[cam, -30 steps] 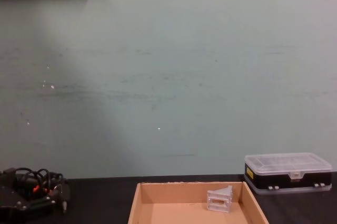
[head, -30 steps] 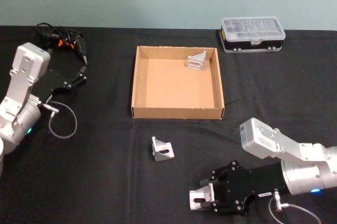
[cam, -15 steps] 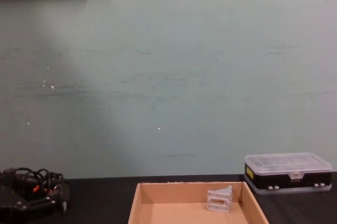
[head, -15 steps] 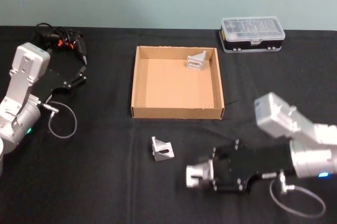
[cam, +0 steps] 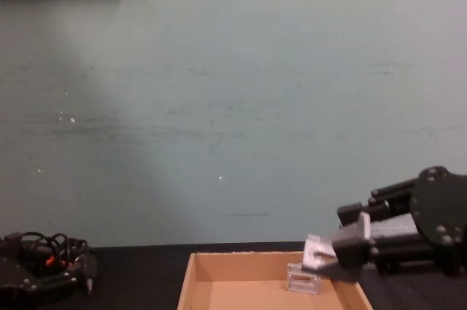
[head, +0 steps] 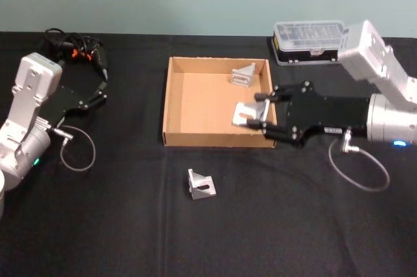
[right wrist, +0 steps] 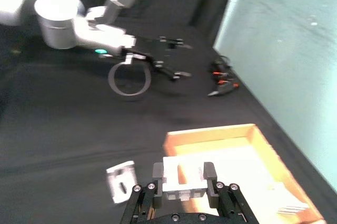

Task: Use one hand to pick up the angle iron from the table and place it into the box.

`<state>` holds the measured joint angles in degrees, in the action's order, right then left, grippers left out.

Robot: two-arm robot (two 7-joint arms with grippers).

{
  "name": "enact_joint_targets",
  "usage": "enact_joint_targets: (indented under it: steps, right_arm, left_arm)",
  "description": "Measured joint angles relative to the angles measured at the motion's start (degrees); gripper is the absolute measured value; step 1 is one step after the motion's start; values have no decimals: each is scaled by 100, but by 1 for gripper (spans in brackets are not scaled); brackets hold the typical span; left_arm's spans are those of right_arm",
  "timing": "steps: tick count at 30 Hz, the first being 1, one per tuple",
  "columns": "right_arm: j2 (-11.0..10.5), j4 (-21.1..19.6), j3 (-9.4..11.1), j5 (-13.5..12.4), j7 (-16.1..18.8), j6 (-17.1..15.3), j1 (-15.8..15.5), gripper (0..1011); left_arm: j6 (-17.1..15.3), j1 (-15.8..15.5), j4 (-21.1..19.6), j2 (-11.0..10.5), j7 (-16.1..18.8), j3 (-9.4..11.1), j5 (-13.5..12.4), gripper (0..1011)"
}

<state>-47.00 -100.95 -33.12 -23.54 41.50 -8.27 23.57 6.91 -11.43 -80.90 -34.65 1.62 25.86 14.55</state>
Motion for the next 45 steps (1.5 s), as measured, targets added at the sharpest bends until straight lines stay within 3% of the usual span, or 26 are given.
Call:
enact_joint_targets:
  steps: [10, 14, 16, 17, 20, 29, 35, 45]
  right_arm:
    - [666, 990, -168, 585, -229, -57, 606, 456]
    - [948, 1510, -267, 781, -235, -56, 843, 456]
    - [1192, 1971, -343, 903, -222, -52, 1021, 456]
    - [1192, 1971, -343, 903, -222, -52, 1021, 456]
    - [1489, 2536, -436, 1001, -169, -43, 1227, 456]
    - [2058, 3679, -609, 1272, -87, 57, 1648, 456]
    - [2291, 4102, -643, 1398, -52, 117, 1805, 456]
    - [2415, 4322, -623, 1494, 12, 93, 1879, 456]
  left_arm:
    - [0, 0, 0, 0, 0, 0, 0, 1000]
    - [0, 0, 0, 0, 0, 0, 0, 1000]
    - [0, 1, 0, 0, 0, 0, 0, 1000]
    - [0, 1, 0, 0, 0, 0, 0, 1000]
    - [0, 0, 0, 0, 0, 0, 0, 1000]
    - [0, 0, 0, 0, 0, 0, 0, 1000]
    - [0, 0, 0, 0, 0, 0, 0, 1000]
    - [0, 1, 0, 0, 0, 0, 0, 1000]
